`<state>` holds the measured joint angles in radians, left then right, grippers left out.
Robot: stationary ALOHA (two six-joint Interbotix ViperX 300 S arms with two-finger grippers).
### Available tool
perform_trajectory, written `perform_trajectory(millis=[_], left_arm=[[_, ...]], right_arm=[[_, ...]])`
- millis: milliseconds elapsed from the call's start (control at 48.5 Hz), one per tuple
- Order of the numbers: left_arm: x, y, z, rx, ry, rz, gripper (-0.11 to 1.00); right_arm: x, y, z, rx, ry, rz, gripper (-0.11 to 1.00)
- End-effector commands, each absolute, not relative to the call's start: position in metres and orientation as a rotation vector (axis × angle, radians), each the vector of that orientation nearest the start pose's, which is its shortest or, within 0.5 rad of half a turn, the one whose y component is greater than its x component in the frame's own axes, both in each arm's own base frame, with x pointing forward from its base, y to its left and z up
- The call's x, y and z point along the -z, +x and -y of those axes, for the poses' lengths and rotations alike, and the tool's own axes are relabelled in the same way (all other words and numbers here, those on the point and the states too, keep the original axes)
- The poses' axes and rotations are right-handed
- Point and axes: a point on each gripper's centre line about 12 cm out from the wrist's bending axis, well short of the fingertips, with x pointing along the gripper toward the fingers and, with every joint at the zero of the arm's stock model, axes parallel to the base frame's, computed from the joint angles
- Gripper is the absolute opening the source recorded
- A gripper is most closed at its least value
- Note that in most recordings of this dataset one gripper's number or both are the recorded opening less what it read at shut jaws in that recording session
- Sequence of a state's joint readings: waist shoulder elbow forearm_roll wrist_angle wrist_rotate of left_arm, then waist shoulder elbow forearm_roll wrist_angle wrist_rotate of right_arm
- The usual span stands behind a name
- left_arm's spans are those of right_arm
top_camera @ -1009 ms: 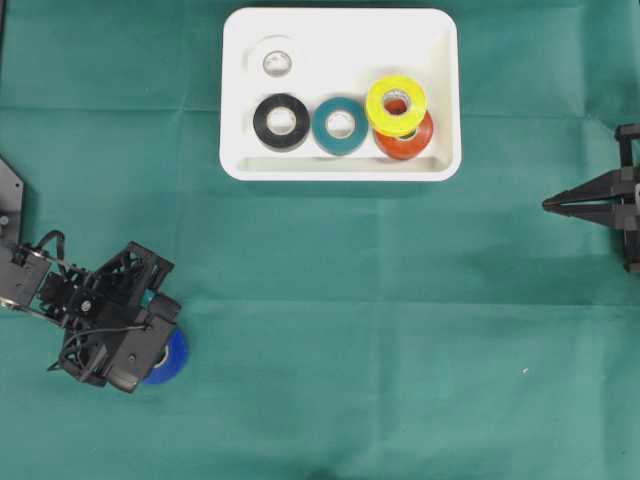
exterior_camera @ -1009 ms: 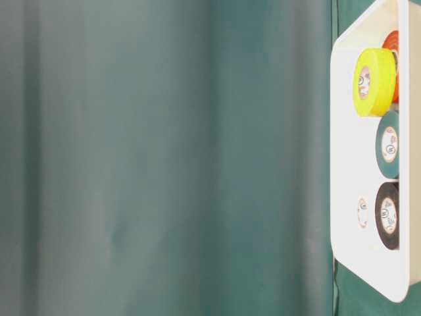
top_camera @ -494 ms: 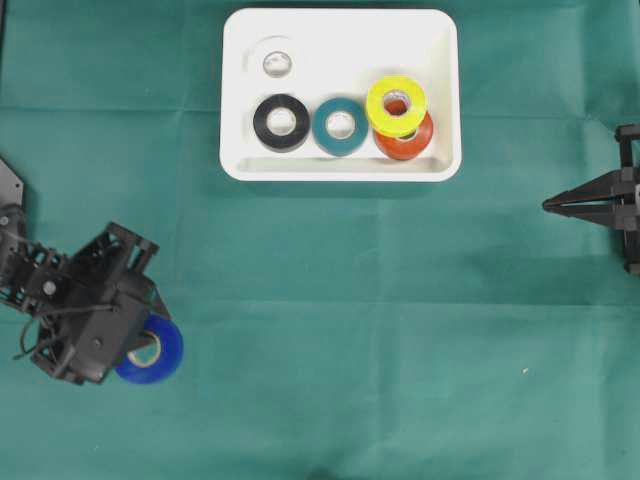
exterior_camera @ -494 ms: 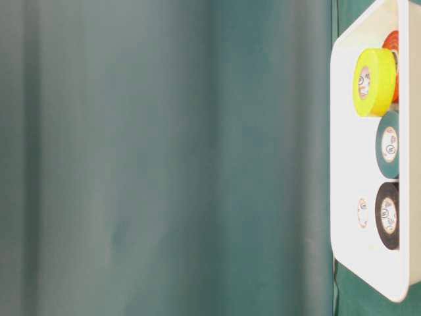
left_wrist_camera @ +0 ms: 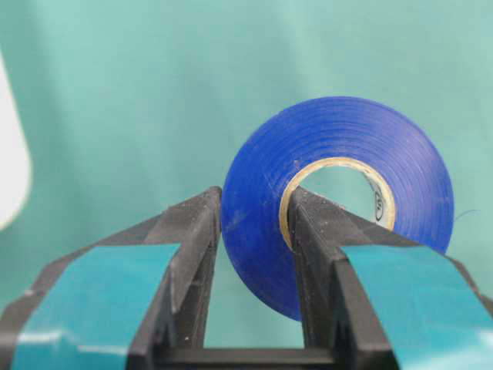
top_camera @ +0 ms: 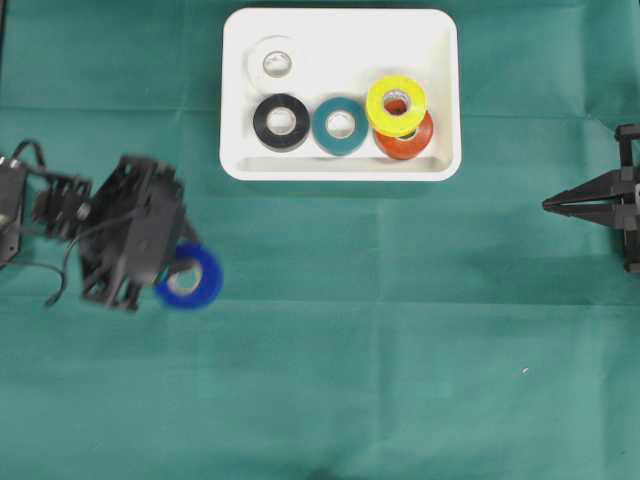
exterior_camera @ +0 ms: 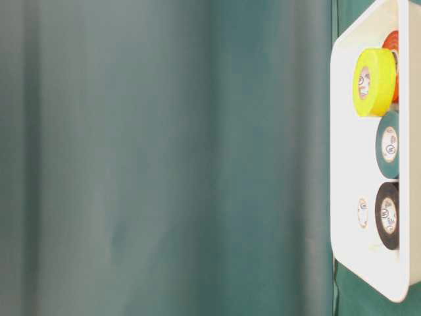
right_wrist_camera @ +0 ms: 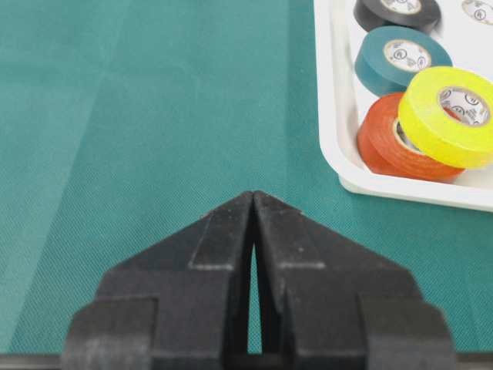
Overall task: Put the tape into the white case with the left arm.
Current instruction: 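Lift the blue roll and carry it into the tray's upper middle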
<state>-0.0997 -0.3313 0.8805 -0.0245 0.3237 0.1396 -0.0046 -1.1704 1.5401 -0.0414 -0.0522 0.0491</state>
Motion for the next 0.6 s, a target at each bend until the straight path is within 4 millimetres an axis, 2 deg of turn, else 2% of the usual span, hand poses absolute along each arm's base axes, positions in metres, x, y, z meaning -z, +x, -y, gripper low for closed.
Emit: perform_trajectory(millis=[0,391,577], left_arm=[[-0.194,0.304,0.011,0.097,0.147,-0.821,0.24],[-0.198,0.350,-0.059,-0.031,0.214,-0.822,0.24],[-0.195,0.373,-0.085,-0.080,0.209,-0.818,0.24]], right_arm=[[-0.158,0.141,0.001,0.004,0.008,-0.305,-0.09],[-0.158,0.141,0.000,0.003,0.009,-0.305,-0.09],[-0.157,0.141,0.000,0.003,0.007,-0.307,-0.09]])
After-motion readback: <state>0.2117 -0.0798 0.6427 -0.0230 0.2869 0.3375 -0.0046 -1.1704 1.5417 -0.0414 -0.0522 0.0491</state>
